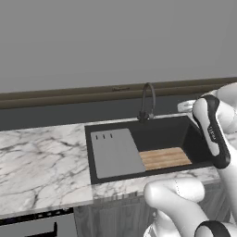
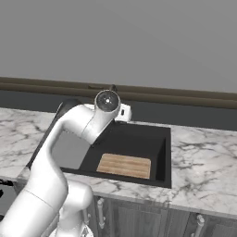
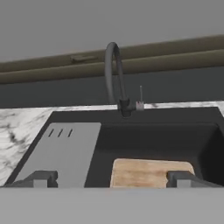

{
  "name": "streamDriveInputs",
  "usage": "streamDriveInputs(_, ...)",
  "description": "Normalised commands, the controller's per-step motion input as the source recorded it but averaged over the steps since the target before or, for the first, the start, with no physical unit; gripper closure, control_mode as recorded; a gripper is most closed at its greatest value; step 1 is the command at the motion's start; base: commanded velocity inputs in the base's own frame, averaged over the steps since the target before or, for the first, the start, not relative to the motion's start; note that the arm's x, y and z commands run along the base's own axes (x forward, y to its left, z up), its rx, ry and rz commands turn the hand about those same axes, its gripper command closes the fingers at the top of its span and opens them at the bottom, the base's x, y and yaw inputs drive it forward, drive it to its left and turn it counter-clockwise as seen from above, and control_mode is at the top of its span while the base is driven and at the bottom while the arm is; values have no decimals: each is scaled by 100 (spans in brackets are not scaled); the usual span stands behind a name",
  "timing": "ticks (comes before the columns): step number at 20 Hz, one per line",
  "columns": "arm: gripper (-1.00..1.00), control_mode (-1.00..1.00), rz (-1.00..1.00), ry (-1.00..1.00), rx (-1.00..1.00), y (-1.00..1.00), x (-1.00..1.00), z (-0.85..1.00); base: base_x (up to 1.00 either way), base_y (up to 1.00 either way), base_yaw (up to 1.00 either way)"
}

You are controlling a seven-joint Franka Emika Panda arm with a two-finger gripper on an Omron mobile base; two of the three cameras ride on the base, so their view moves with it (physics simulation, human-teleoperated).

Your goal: Turn on the sink faucet with hot water and rinse the cutting board for ten seconds, then turn off the faucet. Push the cutting board to reach the water if necessary.

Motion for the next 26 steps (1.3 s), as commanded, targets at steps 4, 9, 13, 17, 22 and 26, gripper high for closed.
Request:
streamDriveInputs(4, -100, -100, 3, -35, 11, -40, 1, -11, 0, 0, 0)
streamDriveInputs(9, -100, -100, 2, -28, 9, -25, 18, -15, 0, 0, 0)
streamDriveInputs(13, -100, -100, 2, -20, 7, -16, 34, -19, 0, 0, 0)
streamDriveInputs(17, -100, -100, 3, -12, 4, -11, 33, -18, 0, 0, 0)
streamDriveInputs(22, -100, -100, 1, -4, 2, -3, 29, -15, 0, 0, 0)
streamDriveInputs(26, -100, -100, 1, 0, 2, 0, 37, -21, 0, 0, 0)
